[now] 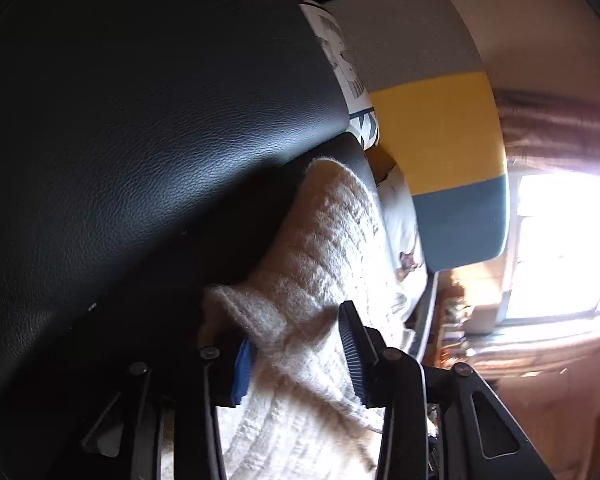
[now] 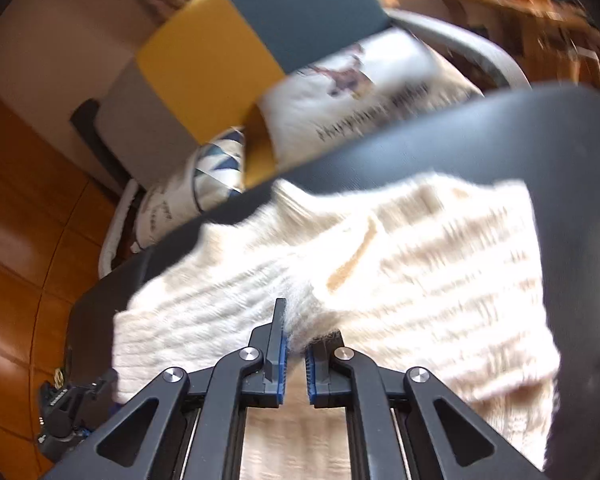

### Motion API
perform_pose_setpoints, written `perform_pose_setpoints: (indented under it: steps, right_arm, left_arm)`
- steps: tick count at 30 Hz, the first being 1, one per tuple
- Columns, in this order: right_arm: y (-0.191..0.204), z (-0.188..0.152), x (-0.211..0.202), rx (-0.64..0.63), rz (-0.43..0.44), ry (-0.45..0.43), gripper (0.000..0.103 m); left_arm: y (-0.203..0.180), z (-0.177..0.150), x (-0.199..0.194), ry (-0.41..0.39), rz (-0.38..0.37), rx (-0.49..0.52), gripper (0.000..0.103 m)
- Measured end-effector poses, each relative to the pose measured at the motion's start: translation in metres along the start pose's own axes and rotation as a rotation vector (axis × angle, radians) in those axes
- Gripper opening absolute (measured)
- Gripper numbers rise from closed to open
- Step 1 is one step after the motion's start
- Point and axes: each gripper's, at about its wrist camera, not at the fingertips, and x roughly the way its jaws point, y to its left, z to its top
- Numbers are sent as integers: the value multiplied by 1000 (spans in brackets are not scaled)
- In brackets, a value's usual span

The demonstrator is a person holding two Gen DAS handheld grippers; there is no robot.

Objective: Fold clothes

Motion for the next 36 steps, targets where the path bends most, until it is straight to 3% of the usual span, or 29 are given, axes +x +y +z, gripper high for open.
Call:
perform_pose_setpoints:
  steps: [3, 7, 9, 14, 16, 19, 21, 24, 26, 28, 33, 36]
  right_arm:
    - [-27, -11, 2, 63, 28, 1, 6]
    - [-39, -18, -35, 74, 90, -117, 6]
    - [-54, -20, -37, 113, 67, -120, 6]
    - [-78, -24, -17, 159, 68, -73, 6]
    - [-72, -23, -20, 134, 59, -96, 6]
    - [-59, -20, -31, 71, 31, -171, 6]
    - [-66, -21, -23, 93, 33, -145, 7]
    - [-79, -23, -11, 141, 44, -90, 8]
    - [-79, -25, -23, 137, 39, -107, 18]
    - [-80, -27, -35, 134, 34, -124, 19]
    - [-81, -32, -65, 126, 20, -167, 26]
    - [-64, -30, -74, 56, 15, -176, 26]
  left_arm:
    - [-16, -8, -3, -32, 55, 144, 18]
    - [-40, -23, -1, -43, 85, 350, 16]
    - [-42, -27, 13, 22, 113, 387, 16]
    - [-35, -23, 19, 51, 122, 378, 16]
    - [-35, -21, 17, 57, 113, 372, 16]
    - [-37, -30, 11, 36, 135, 467, 15]
    - [-34, -30, 16, 68, 144, 464, 16]
    - [-23, -21, 5, 117, 61, 371, 17]
    - [-15, -15, -3, 148, 5, 309, 17]
    - [-5, -6, -17, 152, -35, 269, 17]
    - [2, 29, -37, 67, 25, 257, 20]
    - [-6, 47, -31, 70, 38, 278, 22]
